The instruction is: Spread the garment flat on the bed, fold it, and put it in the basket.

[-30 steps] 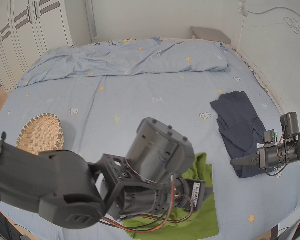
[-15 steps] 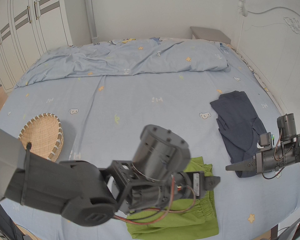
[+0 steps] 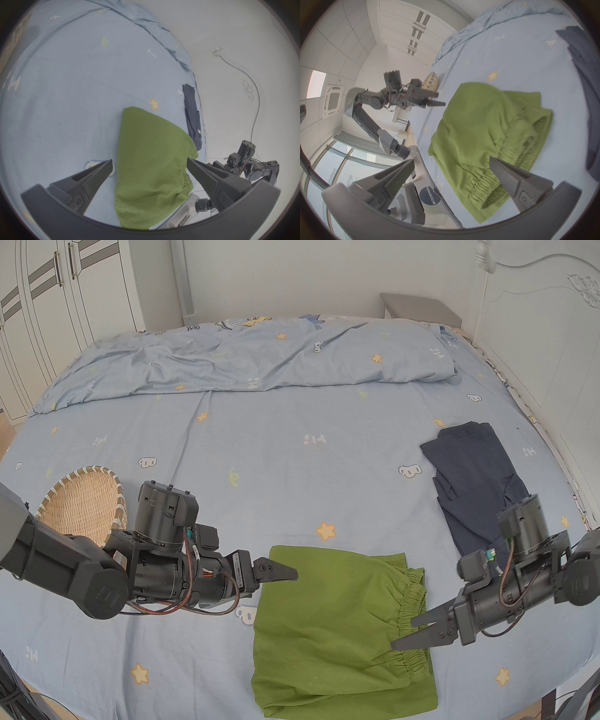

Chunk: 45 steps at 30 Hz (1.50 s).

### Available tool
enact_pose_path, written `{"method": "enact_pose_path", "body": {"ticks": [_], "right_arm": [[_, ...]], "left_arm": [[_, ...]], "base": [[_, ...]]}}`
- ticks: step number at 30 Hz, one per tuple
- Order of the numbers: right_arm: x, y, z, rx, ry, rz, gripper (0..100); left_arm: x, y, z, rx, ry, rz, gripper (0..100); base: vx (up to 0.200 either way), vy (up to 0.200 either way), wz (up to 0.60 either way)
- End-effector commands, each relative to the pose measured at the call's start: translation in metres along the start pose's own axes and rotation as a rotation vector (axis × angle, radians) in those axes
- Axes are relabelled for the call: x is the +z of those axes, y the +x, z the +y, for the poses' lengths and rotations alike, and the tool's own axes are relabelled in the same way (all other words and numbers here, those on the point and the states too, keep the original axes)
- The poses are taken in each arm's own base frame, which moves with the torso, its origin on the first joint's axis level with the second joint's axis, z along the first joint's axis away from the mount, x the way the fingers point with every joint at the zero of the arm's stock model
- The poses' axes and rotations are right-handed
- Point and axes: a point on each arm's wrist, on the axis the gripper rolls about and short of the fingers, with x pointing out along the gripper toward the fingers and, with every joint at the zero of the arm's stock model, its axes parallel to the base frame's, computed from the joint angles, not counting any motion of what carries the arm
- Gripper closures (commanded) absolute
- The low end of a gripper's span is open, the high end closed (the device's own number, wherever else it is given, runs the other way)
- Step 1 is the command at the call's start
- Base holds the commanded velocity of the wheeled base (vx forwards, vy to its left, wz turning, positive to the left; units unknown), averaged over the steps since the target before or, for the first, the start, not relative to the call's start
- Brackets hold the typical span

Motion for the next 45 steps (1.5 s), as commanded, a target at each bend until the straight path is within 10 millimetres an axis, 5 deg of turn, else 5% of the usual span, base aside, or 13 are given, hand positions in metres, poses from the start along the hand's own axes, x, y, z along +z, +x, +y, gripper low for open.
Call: {"method": "enact_pose_path", "body": {"ticks": [1, 9, 18, 25, 36, 37, 45], "right_arm": [[-0.014, 0.035, -0.006, 0.012, 0.014, 0.112, 0], [-0.019, 0.051, -0.019, -0.063, 0.049, 0.163, 0], [-0.027, 0.045, -0.045, -0.203, 0.131, 0.171, 0], [-0.027, 0.045, -0.063, -0.229, 0.177, 0.167, 0], [-0.027, 0.043, -0.063, -0.218, 0.179, 0.162, 0], [-0.027, 0.043, -0.063, -0.218, 0.18, 0.163, 0], [-0.027, 0.04, -0.059, -0.186, 0.173, 0.154, 0]], "left_arm": [[-0.007, 0.018, 0.031, 0.057, -0.052, 0.051, 0], [-0.013, 0.038, 0.04, 0.058, -0.054, 0.074, 0], [-0.035, 0.055, 0.028, 0.003, 0.0, 0.112, 0], [-0.044, 0.058, 0.024, -0.019, 0.018, 0.119, 0], [-0.05, 0.055, 0.019, -0.131, -0.038, 0.156, 0], [-0.052, 0.055, 0.019, -0.136, -0.045, 0.156, 100], [-0.052, 0.061, 0.02, -0.16, -0.051, 0.156, 100]], "base": [[0.0, 0.0, 0.0], [0.0, 0.0, 0.0], [0.0, 0.0, 0.0], [0.0, 0.0, 0.0], [0.0, 0.0, 0.0], [0.0, 0.0, 0.0], [0.0, 0.0, 0.0]]}}
